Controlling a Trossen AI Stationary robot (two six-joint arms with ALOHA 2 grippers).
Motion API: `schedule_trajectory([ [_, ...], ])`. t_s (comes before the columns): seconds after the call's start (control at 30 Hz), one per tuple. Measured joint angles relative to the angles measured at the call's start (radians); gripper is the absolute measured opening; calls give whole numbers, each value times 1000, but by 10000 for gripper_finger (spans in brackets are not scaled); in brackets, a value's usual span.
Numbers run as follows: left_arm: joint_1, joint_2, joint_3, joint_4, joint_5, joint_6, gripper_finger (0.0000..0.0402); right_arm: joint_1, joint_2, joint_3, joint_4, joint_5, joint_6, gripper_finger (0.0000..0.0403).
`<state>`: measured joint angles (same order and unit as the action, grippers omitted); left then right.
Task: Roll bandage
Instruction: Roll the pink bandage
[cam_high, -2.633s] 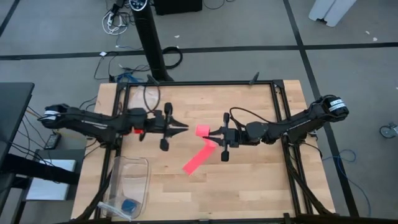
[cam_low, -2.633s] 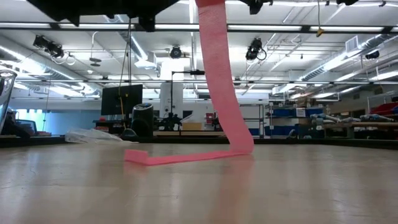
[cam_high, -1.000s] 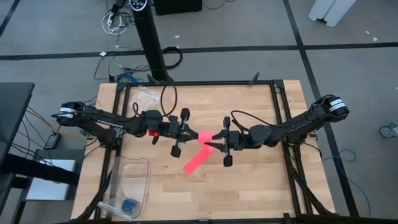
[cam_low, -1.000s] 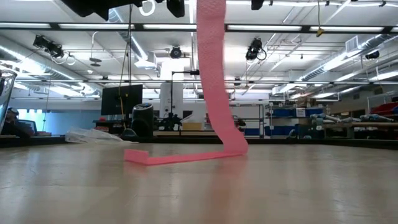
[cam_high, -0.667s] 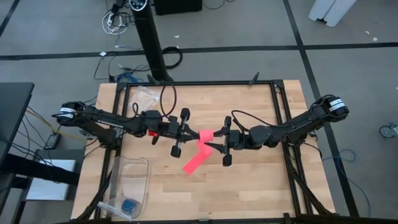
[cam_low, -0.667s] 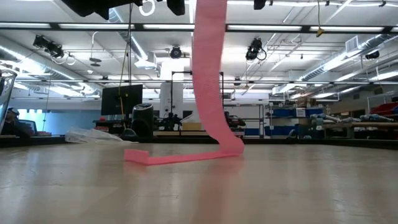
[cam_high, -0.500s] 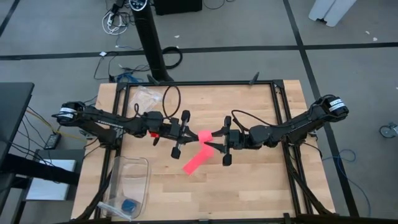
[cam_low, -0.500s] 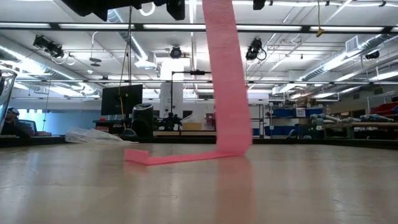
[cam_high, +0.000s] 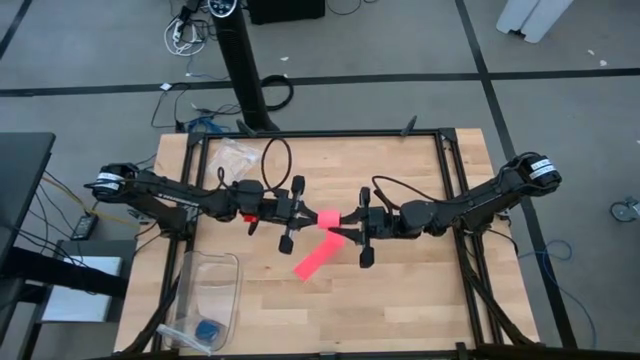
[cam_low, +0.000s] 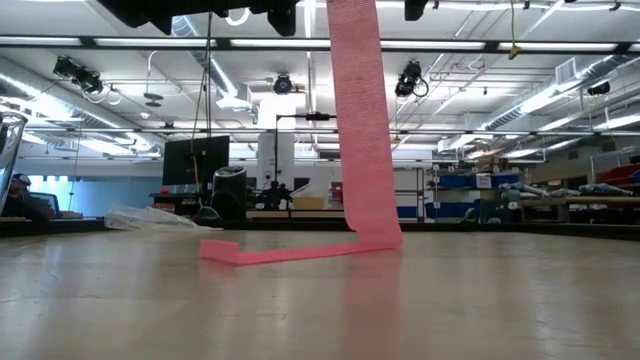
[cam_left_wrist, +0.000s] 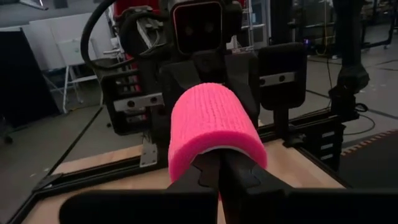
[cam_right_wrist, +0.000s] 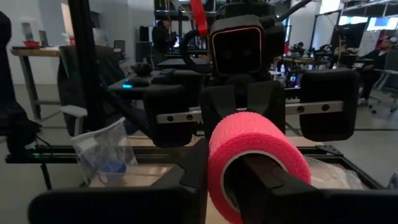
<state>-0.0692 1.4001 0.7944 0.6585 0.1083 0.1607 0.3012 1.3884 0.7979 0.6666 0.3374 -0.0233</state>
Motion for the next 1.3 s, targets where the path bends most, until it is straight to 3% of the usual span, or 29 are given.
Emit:
schedule_trajectory([
  [0.27, 0, 40, -2, 115, 55, 12, 4, 6, -3, 0, 5, -4, 24, 65],
  [0.7, 20, 44, 0, 218, 85, -20, 1, 60, -1, 1, 98, 110, -46, 111],
  [0.87, 19, 44, 0, 230, 92, -21, 1, 78, -1, 1, 93, 187, -54, 111],
  [1.3, 19, 44, 0, 248, 108, -21, 0, 118, -1, 1, 100, 205, -92, 113],
])
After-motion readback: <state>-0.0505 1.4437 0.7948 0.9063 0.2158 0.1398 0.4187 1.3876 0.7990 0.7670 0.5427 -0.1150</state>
